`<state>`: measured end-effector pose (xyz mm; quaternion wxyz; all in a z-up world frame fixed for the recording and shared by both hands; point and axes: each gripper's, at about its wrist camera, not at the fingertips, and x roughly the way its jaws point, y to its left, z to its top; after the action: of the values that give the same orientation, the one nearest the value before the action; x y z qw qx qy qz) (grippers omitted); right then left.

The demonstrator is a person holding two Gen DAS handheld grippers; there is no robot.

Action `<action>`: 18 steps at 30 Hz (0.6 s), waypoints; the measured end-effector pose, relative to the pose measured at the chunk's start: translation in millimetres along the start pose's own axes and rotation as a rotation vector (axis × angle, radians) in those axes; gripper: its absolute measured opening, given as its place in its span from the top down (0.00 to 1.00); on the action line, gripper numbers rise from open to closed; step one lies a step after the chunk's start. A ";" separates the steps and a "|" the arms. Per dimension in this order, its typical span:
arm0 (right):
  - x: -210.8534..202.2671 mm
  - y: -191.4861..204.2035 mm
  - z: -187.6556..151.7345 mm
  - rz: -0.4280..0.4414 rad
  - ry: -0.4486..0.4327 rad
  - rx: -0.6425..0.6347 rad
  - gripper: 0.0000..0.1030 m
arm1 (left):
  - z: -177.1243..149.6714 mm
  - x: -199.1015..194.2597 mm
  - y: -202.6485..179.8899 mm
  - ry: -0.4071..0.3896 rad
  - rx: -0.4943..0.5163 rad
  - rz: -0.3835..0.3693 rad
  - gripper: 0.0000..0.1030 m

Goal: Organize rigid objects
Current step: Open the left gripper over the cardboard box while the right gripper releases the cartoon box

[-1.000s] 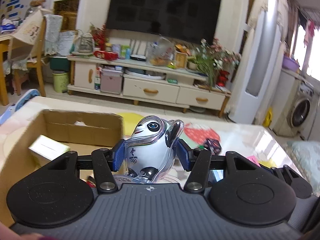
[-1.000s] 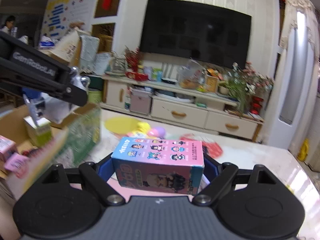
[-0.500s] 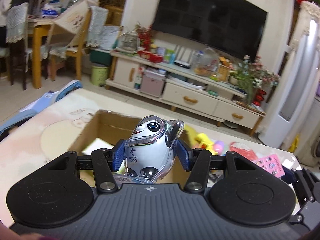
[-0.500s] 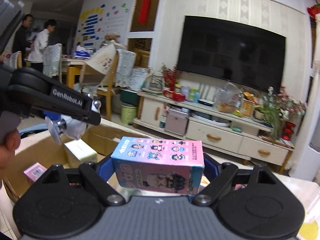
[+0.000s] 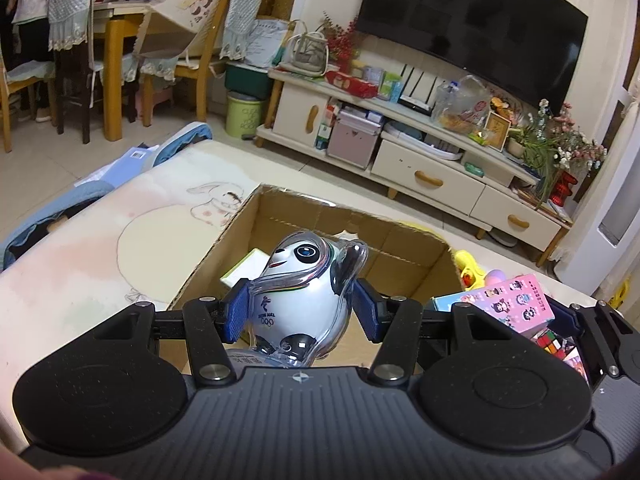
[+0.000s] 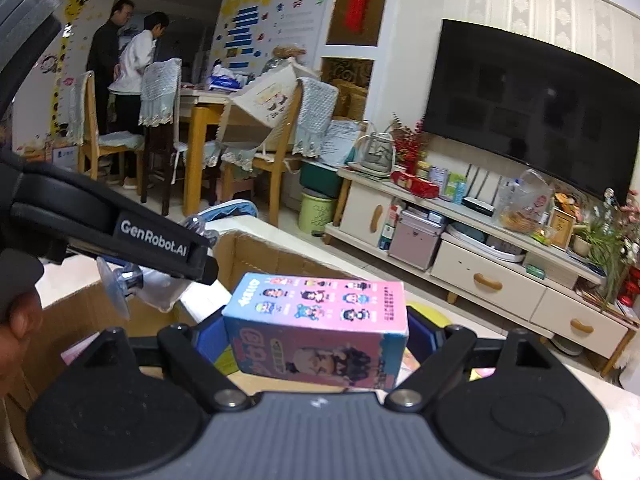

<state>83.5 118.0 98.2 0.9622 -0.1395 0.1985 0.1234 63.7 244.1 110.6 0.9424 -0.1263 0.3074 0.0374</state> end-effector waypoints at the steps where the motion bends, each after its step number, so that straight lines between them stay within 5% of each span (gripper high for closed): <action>1: 1.4 0.3 -0.3 0.006 0.002 -0.002 0.16 | 0.1 -0.3 -0.1 0.005 -0.003 0.000 0.35; 13: 17.5 10.9 -4.8 0.055 0.068 -0.051 0.10 | -2.5 6.1 -0.3 0.064 0.002 0.021 0.36; 18: 8.2 11.3 -5.5 0.046 0.042 -0.040 0.01 | 0.9 -0.1 -1.1 0.031 0.015 0.029 0.20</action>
<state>85.6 128.2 87.5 0.9519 -0.1565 0.2193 0.1462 64.3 243.3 111.6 0.9378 -0.1154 0.3240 0.0470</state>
